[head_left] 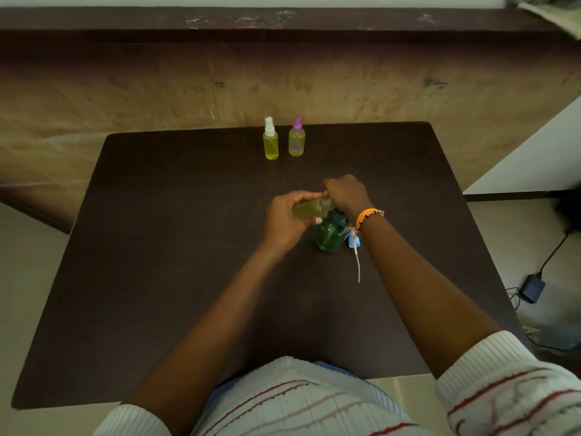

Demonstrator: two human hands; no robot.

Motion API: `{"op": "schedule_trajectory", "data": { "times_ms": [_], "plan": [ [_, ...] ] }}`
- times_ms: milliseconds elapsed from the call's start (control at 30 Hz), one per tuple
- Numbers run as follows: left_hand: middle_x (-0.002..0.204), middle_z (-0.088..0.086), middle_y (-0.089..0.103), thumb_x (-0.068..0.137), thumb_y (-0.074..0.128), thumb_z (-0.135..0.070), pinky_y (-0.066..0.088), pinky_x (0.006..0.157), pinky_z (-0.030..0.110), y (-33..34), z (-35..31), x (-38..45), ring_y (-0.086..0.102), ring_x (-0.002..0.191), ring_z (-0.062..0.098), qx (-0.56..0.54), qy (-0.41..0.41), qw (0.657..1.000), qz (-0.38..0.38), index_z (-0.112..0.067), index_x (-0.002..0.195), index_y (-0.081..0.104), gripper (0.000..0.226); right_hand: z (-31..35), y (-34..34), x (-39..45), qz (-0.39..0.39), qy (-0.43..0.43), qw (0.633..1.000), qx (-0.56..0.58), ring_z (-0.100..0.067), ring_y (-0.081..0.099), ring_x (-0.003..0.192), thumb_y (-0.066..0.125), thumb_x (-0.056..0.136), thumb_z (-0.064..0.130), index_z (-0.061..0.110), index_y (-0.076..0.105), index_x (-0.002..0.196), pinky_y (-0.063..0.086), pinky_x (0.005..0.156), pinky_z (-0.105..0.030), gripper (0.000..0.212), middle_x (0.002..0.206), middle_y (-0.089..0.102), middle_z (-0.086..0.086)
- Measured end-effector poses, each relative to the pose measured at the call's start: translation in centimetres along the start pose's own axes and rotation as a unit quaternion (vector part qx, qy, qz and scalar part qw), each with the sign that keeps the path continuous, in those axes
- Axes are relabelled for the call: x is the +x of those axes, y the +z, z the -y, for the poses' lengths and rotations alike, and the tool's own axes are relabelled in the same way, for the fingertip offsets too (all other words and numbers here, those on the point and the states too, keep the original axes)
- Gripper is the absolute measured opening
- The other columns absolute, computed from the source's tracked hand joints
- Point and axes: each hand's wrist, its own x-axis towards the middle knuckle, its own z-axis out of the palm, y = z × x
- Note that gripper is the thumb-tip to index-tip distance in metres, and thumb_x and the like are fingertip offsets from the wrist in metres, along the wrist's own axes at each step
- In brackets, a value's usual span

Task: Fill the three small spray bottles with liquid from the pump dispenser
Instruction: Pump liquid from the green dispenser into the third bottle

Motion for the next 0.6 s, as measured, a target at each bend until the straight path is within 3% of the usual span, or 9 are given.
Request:
{"op": "schedule_trajectory", "data": {
  "times_ms": [267,467,600],
  "plan": [
    [0.087,-0.014,0.066,0.06,0.071,0.013,0.05,0.076,0.018,0.39,0.78,0.11,0.062,0.079,-0.003,-0.006,-0.011,1.0,-0.009,-0.029,0.097,0.065,0.057,-0.61,0.34,-0.5,-0.048,-0.01,0.998,0.038,-0.039,0.056,0.112,0.04,0.07,0.045,0.008,0.071,0.104,0.044,0.101,-0.047,0.059,0.116,0.066,-0.019],
    [0.087,-0.013,0.066,0.061,0.071,0.013,0.05,0.075,0.015,0.19,0.41,0.07,0.062,0.081,0.0,-0.009,-0.012,1.0,-0.003,-0.026,0.1,0.065,0.056,-0.51,0.37,-0.25,-0.036,-0.005,0.999,0.028,-0.038,0.056,0.113,0.035,0.061,0.048,0.009,0.071,0.105,0.043,0.102,-0.046,0.069,0.116,0.067,-0.017],
    [0.089,-0.007,0.067,0.061,0.071,0.014,0.052,0.08,0.023,0.01,0.0,-0.06,0.063,0.086,0.008,-0.019,-0.005,1.0,0.002,-0.025,0.101,0.065,0.055,-0.05,0.0,-0.31,0.011,0.015,1.0,0.002,-0.038,0.052,0.12,0.037,0.059,0.049,0.01,0.068,0.116,0.043,0.103,-0.045,0.076,0.128,0.06,-0.016]
  ]
}}
